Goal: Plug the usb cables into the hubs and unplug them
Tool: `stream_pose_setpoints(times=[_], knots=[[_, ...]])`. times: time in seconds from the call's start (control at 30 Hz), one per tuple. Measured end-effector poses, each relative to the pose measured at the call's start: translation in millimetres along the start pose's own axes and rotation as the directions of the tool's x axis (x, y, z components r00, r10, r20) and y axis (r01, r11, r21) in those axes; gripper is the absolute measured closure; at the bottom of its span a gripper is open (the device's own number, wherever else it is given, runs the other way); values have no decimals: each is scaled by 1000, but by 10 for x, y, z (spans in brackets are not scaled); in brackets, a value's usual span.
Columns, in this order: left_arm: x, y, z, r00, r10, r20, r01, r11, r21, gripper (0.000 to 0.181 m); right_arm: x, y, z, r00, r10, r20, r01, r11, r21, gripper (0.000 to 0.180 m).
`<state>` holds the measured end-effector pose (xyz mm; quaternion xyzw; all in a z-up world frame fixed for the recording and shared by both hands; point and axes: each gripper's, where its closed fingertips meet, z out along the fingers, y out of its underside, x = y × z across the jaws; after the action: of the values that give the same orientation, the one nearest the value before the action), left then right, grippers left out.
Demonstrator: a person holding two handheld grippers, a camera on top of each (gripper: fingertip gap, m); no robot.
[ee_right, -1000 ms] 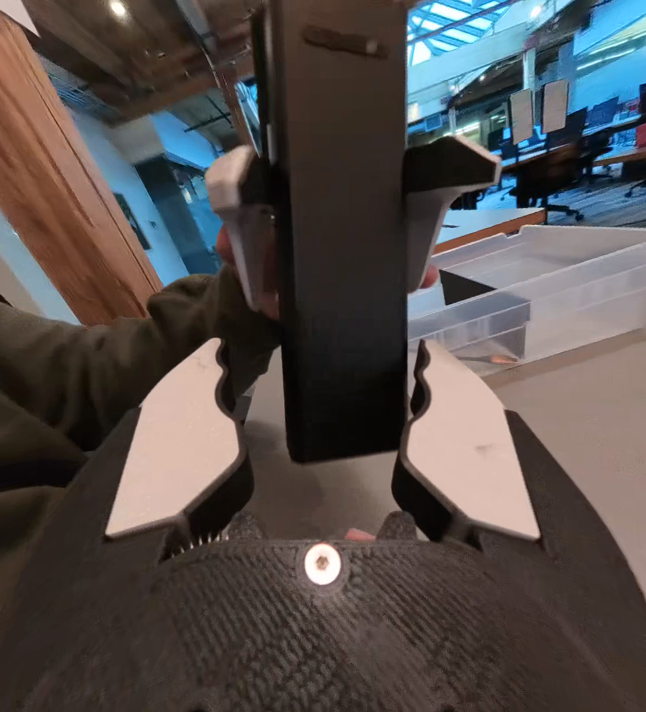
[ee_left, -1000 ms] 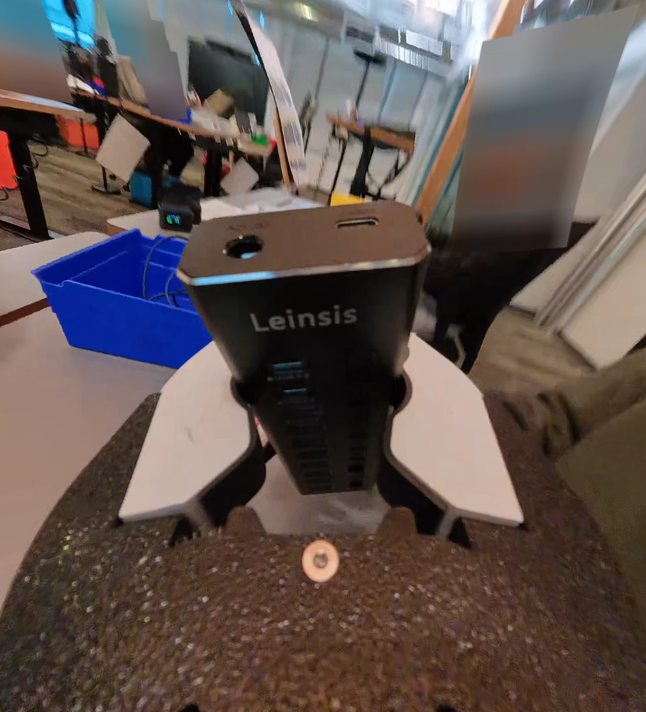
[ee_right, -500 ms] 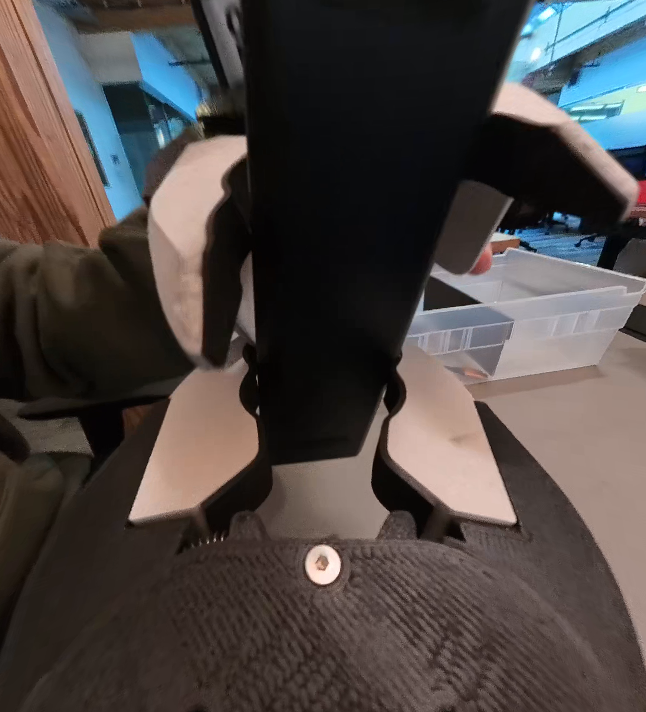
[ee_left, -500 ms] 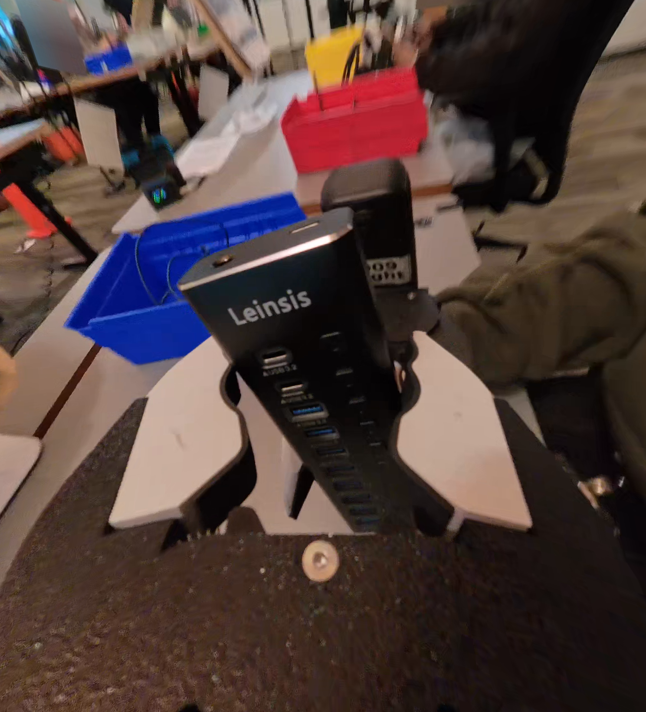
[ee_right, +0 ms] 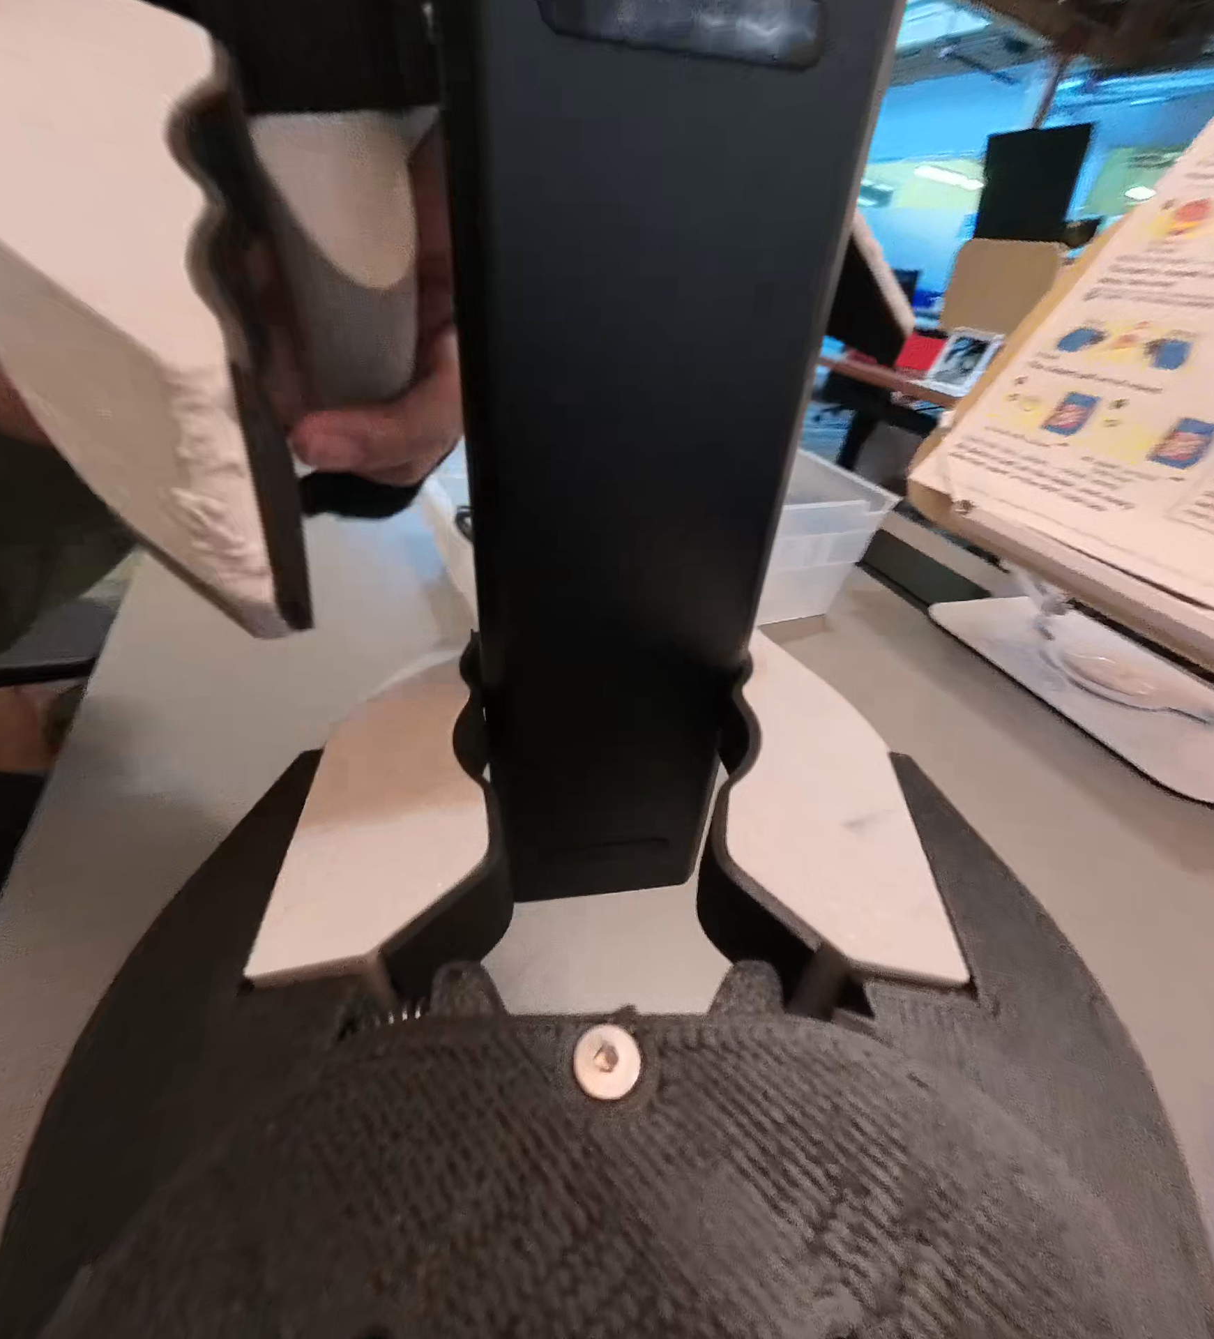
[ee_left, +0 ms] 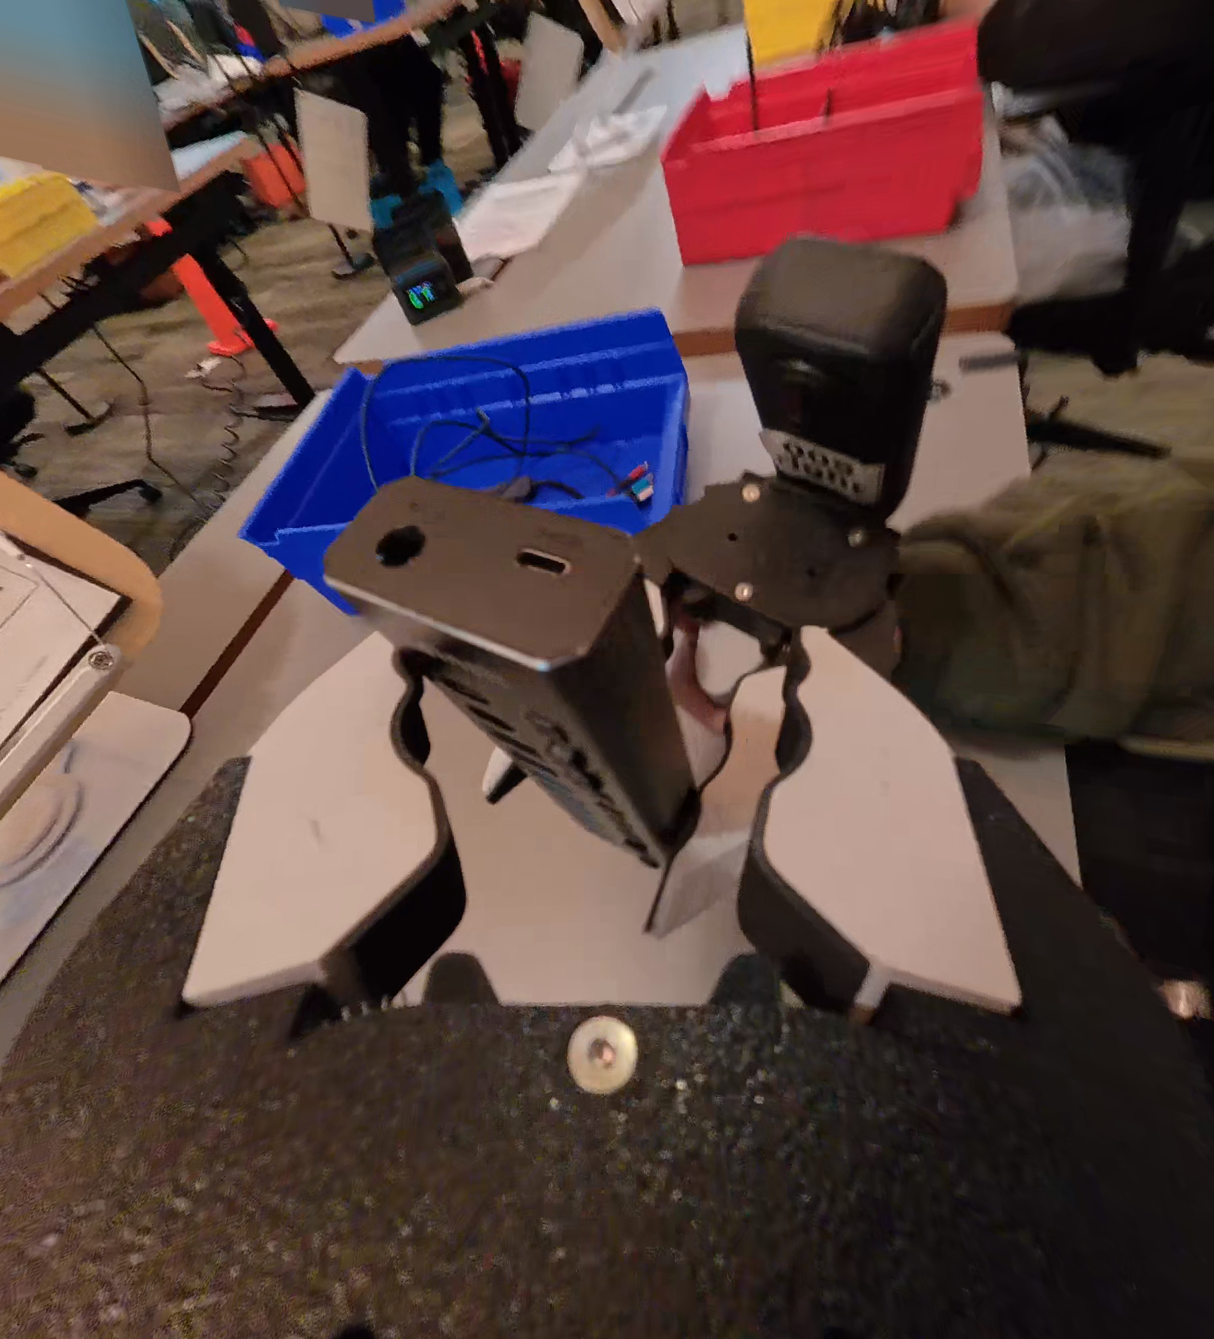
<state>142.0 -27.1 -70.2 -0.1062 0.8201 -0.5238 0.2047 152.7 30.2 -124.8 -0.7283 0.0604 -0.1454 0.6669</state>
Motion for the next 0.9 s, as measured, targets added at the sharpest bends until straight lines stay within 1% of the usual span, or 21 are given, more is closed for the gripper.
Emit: stream_pose_setpoints(times=[0.1, 0.13, 0.17, 0.27, 0.33, 0.4, 0.47, 0.53, 0.63, 0.7, 0.8, 0.83, 0.9], knots=[[-65, -80, 51, 995, -65, 74, 60, 996, 64, 93, 134, -2, -10, 990, -65, -123, 61, 998, -31, 116], [-88, -89, 60, 993, -68, 95, 62, 996, 69, 100, 144, 11, -11, 987, -81, -136, 75, 996, -47, 116], [-150, -95, 53, 988, -73, 139, 64, 995, 71, 121, 142, 18, -10, 986, -94, -139, 87, 995, -52, 116], [-165, -67, 68, 989, -77, 123, 71, 996, 54, 122, 163, 42, -46, 986, -98, -133, 90, 994, -62, 117], [-125, -46, 65, 996, -68, 64, 63, 996, 69, 122, 130, 53, -105, 993, -88, -83, 84, 995, -61, 119], [-77, -47, 61, 996, -93, 8, 92, 992, 86, 123, 99, 44, -158, 994, -89, -55, 86, 994, -62, 119], [-13, -85, 66, 994, -95, -56, 101, 990, 103, 124, 39, 5, -187, 995, -99, -31, 98, 995, -28, 117], [43, -100, 99, 982, -143, -126, 154, 984, 85, 124, -19, -18, -221, 996, -86, -8, 86, 996, 16, 114], [124, -95, 177, 976, -111, -185, 120, 992, 41, 123, -29, -80, -312, 999, -31, -15, 31, 998, 52, 113], [178, -96, 249, 976, -92, -197, 95, 995, 2, 123, -45, -153, -372, 1000, -2, -22, 3, 997, 73, 107], [277, -116, 335, 970, -63, -234, 56, 998, -38, 123, -38, -183, -428, 997, -7, -72, 11, 998, 61, 100], [299, -123, 356, 967, -66, -244, 56, 997, -49, 123, -36, -185, -452, 996, -7, -85, 11, 998, 57, 100], [368, -146, 367, 957, -53, -285, 43, 998, -43, 124, -10, -202, -513, 994, 18, -109, -10, 997, 73, 115]])
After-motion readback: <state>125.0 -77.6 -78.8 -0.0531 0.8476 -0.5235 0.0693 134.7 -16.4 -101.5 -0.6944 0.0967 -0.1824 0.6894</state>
